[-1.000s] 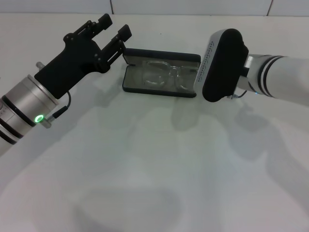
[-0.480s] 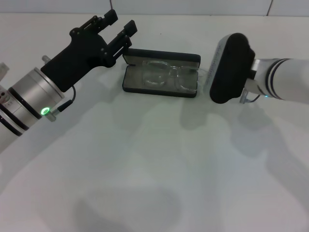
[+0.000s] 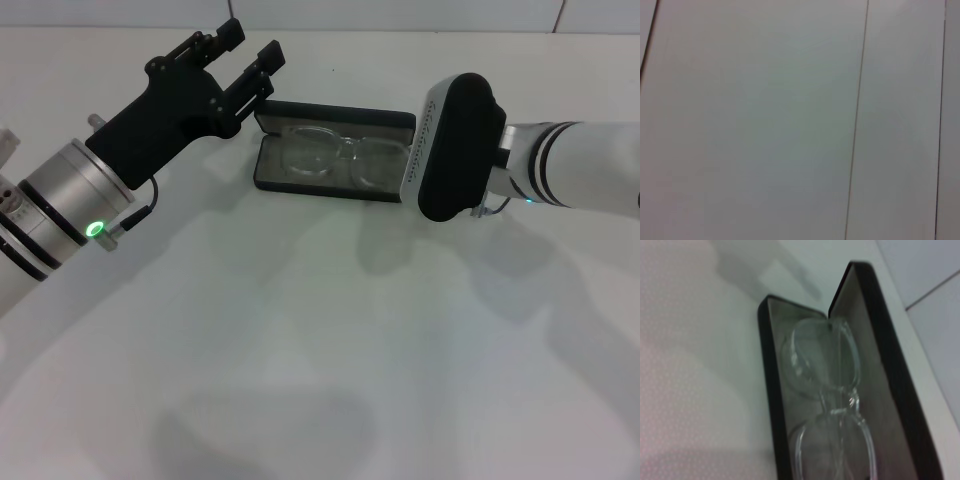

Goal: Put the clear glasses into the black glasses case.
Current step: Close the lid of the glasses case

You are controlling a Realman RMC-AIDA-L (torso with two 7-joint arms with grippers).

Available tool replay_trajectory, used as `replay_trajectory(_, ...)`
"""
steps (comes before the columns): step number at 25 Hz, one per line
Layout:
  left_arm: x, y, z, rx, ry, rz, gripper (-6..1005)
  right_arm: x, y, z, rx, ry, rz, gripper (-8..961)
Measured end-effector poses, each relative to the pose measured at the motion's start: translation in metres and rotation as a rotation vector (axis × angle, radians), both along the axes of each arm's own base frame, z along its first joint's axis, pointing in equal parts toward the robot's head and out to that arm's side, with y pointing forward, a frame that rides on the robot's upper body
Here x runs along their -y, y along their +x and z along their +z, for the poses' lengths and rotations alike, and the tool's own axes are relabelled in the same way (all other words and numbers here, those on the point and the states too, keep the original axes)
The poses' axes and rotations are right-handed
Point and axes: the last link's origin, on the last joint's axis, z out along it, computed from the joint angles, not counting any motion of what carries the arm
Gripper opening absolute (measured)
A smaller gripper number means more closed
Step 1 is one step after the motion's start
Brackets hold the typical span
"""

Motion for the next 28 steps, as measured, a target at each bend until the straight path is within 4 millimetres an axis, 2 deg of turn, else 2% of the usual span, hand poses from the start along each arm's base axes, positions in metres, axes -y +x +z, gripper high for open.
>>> replay_trajectory(11,-0.003,0.001,-0.001,-0.006,0.0,0.004,568,0.0,-0.007,0.0,-0.035,0.007,0.044,67)
replay_trajectory(23,-0.005,0.002,0.0,-0.013,0.001,0.008,567,-0.006,0.003,0.009,-0.006,0.022,-0.004,67)
replay_trajectory(28,-0.008,0.005,-0.002,-0.017,-0.002,0.001,567,-0.009,0.006,0.006,-0.003,0.023,-0.002,66)
